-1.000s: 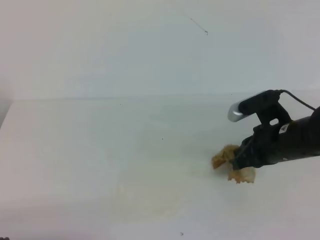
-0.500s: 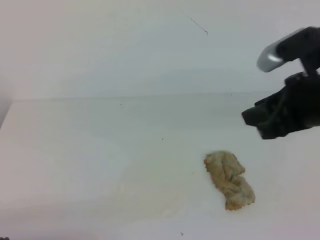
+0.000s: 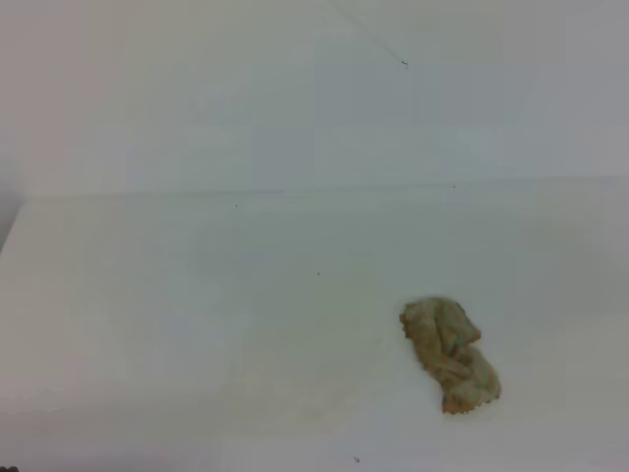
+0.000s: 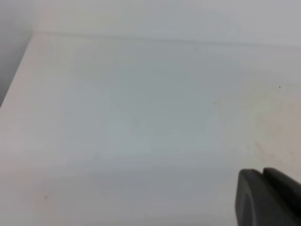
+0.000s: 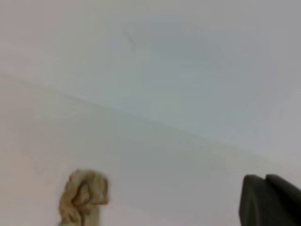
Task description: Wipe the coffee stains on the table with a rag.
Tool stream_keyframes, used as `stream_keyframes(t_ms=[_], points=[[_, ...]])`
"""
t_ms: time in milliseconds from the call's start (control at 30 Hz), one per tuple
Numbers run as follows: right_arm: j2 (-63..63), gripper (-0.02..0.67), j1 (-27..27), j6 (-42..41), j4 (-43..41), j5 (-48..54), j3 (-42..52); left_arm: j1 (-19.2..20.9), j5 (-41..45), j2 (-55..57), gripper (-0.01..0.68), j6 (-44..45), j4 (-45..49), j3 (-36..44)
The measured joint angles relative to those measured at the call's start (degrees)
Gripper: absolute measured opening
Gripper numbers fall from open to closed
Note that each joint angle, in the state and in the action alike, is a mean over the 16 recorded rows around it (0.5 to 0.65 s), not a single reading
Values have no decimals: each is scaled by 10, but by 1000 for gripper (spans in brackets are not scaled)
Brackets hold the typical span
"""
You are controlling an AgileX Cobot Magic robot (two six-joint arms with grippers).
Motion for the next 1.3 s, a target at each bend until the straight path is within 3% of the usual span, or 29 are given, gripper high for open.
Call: stream_keyframes(t_ms=[267,700,933,1300], points=[[-84,2,0,16,-65,17,89,0,0,0,-2,0,0,0],[-108,2,-25,18,-86,37,107,0,0,0,-3,0,0,0],[-178,1,-106,44,-39,-45,168,0,-1,-1,-3,0,0,1],[-319,1,-261,70,35,-259,412,0,0,0,-3,0,0,0]])
